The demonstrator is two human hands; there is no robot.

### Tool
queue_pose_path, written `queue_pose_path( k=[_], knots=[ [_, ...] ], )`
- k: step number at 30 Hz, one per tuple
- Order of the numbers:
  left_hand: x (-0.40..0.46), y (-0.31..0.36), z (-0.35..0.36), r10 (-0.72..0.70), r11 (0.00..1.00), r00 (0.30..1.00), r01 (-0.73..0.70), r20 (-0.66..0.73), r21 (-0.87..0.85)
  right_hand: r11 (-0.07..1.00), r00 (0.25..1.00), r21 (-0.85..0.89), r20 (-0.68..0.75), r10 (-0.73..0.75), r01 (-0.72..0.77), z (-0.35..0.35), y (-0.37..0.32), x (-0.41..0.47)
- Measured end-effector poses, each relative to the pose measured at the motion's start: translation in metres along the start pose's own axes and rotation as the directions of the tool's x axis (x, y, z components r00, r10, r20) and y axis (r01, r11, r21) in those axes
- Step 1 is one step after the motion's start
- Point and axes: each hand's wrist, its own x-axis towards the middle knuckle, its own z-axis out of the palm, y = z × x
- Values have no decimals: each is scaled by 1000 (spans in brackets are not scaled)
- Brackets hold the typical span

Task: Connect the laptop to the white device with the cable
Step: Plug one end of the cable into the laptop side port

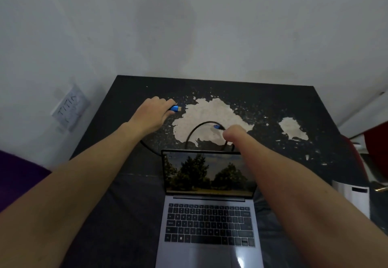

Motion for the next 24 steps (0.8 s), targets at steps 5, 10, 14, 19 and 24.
queue_pose_path(
  k=[5,10,14,19,24],
  knots=[
    [-24,-17,-3,-47,992,999,46,4,119,998,995,35,-84,-55,59,-7,-1,-36],
    [-79,-24,-8,-56,994,998,54,15,94,943,918,10,-231,-321,333,5,-9,-97],
    [-132,-11,2,-72,997,995,71,68,21,845,791,-90,-311,-526,527,32,1,-146],
    [-188,21,23,-82,996,989,85,124,-21,739,653,-239,-352,-671,630,79,37,-189],
    [-225,59,55,-90,986,979,113,182,-122,740,686,-301,-281,-671,601,126,97,-199]
  ],
)
